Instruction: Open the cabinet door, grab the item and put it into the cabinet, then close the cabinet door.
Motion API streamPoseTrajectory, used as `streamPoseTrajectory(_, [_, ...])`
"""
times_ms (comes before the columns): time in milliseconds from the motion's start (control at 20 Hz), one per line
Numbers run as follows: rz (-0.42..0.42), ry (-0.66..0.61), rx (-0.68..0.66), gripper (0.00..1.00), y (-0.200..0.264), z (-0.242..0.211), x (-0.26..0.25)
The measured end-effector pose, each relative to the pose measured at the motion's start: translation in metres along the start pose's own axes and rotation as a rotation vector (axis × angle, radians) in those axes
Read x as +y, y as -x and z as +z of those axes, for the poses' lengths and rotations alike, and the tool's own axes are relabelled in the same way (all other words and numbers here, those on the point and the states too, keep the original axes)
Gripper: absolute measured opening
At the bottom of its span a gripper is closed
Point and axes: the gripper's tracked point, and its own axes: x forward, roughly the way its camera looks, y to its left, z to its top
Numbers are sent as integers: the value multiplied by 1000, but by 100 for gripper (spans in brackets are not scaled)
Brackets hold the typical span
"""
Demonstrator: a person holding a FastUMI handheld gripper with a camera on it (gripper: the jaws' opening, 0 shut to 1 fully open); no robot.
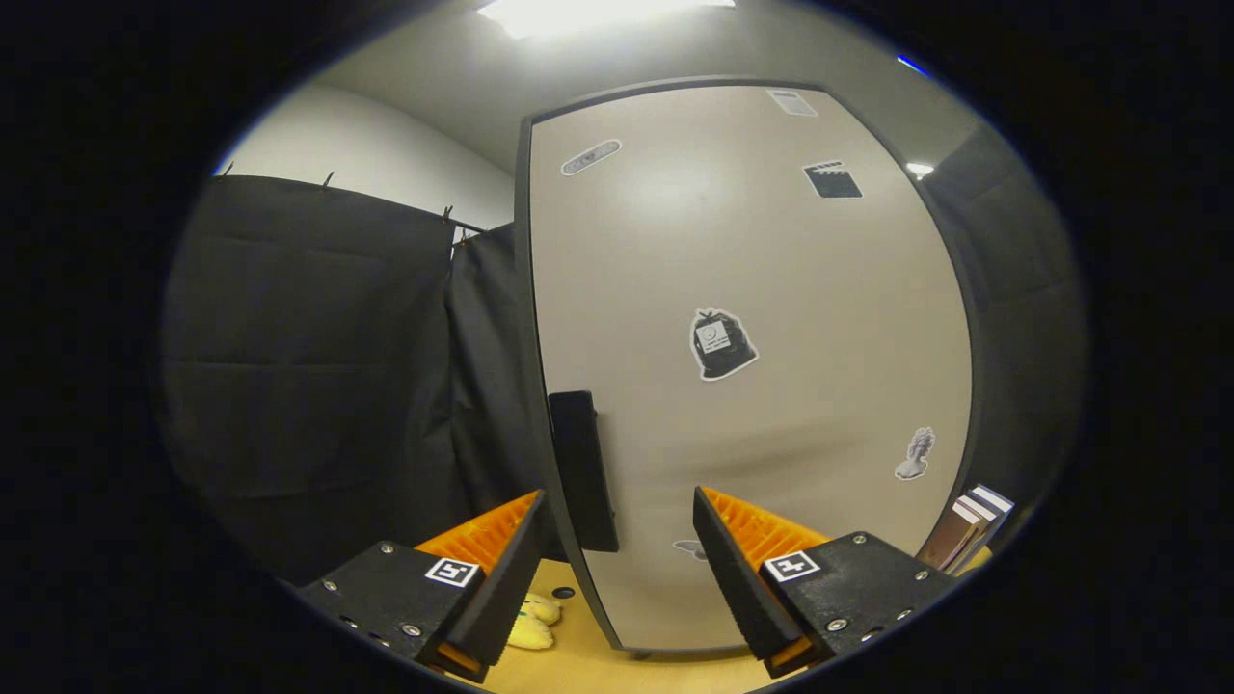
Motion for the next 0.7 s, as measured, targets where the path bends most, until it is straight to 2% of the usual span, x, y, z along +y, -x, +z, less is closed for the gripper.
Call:
streamPoseTrajectory(300, [-3, 40, 49, 78, -45, -14, 10])
streamPoseTrajectory(400, [0, 43, 59, 66, -54, -16, 14])
streamPoseTrajectory(450, [19, 37, 62, 55, -57, -17, 20])
streamPoseTrajectory(500, [6, 32, 64, 49, -54, -16, 20])
streamPoseTrajectory(550, [2, 40, 73, 33, -55, -18, 20])
streamPoseTrajectory(700, [16, 50, 94, 25, -49, -19, 22])
